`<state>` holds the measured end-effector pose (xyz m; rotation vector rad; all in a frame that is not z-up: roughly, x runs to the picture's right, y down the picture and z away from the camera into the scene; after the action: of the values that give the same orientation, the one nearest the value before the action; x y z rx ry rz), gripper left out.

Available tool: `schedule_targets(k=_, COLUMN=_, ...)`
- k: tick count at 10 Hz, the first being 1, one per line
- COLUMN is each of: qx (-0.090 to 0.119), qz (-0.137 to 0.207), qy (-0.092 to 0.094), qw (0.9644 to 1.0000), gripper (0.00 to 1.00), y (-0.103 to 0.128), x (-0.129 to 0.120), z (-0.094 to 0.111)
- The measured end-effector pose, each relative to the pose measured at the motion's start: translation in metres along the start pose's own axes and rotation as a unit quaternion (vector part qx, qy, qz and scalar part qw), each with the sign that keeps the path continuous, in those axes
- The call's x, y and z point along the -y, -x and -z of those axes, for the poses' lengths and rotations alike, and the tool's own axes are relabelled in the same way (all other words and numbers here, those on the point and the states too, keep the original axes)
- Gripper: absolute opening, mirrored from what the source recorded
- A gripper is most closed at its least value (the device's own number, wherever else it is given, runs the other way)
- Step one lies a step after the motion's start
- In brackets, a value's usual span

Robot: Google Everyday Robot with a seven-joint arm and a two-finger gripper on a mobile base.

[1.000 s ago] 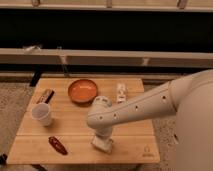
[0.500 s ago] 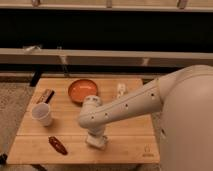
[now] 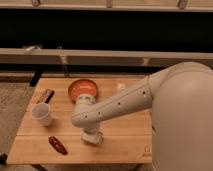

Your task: Wipe the white sponge on the table

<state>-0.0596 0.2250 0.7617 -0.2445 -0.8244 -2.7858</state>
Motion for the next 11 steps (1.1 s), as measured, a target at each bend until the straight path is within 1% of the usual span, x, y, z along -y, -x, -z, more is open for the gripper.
schedule_targets(k=3, qx=0.003, qz=-0.001, qy=0.011, qw=0.9999, gripper=0.0, y=-0.005, x=-0.018, z=-0.001)
schedule_targets(k=5, qx=0.006, qz=-0.006, qy=0.017, qw=0.9998, gripper=0.0, y=-0.009, x=-0.035, z=-0.003)
schedule_targets(k=7, qx=0.016, qz=-0.018, qy=0.018, qw=0.9996, gripper=0.0, y=-0.006, x=-0.06, z=-0.011)
schedule_targets(k=8, qx=0.022, qz=-0.025, qy=0.017, qw=0.9993, gripper=0.0, y=-0.003, x=-0.067, z=-0.016)
schedule_targets(k=11, qx=0.039, qz=-0.039, qy=0.015, qw=0.9984, gripper=0.0, y=0.009, x=-0.077, z=-0.029)
